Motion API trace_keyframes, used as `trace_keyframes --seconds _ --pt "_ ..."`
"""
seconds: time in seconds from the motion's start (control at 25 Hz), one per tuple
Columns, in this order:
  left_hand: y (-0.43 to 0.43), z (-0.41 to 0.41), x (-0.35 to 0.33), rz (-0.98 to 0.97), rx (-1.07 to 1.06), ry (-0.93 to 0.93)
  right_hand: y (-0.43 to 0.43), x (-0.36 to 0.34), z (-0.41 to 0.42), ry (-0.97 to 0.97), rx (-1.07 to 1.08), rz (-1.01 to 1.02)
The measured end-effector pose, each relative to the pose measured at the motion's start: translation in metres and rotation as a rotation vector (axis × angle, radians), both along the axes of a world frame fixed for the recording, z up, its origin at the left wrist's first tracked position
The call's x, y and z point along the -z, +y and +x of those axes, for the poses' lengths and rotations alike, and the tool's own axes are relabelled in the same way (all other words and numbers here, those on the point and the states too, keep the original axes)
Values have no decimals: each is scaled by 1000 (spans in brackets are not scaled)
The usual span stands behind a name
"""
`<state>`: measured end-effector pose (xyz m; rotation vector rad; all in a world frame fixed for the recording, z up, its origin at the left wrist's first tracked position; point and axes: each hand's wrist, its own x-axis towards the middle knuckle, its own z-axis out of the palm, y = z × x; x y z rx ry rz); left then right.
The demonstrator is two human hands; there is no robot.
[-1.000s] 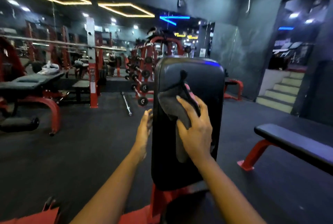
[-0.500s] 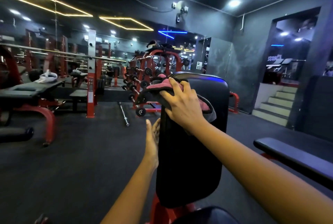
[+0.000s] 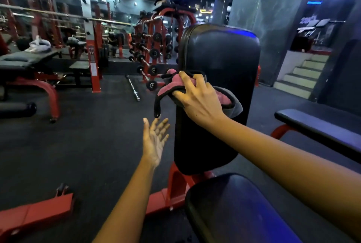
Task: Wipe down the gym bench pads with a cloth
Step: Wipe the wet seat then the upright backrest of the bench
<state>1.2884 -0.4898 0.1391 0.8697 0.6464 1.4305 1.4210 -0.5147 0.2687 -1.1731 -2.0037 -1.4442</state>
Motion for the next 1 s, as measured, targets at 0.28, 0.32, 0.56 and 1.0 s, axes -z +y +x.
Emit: trace_keyframes --seconds 0.28,0.32,0.56,1.0 --pt "7 -29 14 3 -95 320 -9 127 11 -93 -132 -137" --pt "8 -24 11 26 -78 389 -13 146 12 -99 -136 -177" --pt "0 28 -15 187 38 577 -35 224 29 -111 -183 -427" --pt "-4 61 -5 182 -25 421 -104 198 97 893 -18 -379"
